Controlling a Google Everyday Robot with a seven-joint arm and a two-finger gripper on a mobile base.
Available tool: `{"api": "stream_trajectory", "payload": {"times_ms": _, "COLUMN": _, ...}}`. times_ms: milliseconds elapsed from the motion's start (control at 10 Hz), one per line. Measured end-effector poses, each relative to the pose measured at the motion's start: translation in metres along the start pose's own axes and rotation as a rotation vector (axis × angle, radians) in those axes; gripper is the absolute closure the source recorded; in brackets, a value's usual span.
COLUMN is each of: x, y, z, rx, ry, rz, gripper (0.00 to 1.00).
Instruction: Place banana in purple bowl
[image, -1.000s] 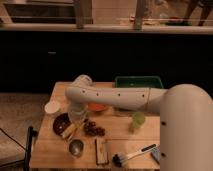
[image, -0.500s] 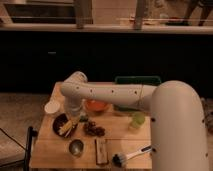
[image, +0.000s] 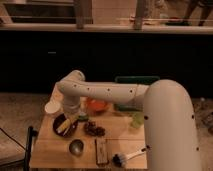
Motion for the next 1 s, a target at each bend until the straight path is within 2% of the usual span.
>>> {"api": "stream_trajectory", "payload": {"times_ms": 200, "x": 0.001, "y": -0.007, "z": 0.001, "rx": 0.003, "ry": -0.012, "rz": -0.009, "gripper": 0.96}}
{"api": "stream_trajectory", "payload": {"times_ms": 300, "x": 0.002, "y": -0.010, "z": 0.002, "rx": 0.005, "ry": -0.018, "rz": -0.015, "gripper": 0.88}}
{"api": "stream_trajectory", "payload": {"times_ms": 900, "x": 0.007, "y": -0.021, "z": 0.003, "rx": 0.002, "ry": -0.037, "rz": -0.038, "gripper": 0.27}}
{"api": "stream_trajectory", "payload": {"times_ms": 1000, "x": 0.007, "y": -0.022, "z": 0.003, "rx": 0.004, "ry": -0.040, "rz": -0.041, "gripper": 0.22}}
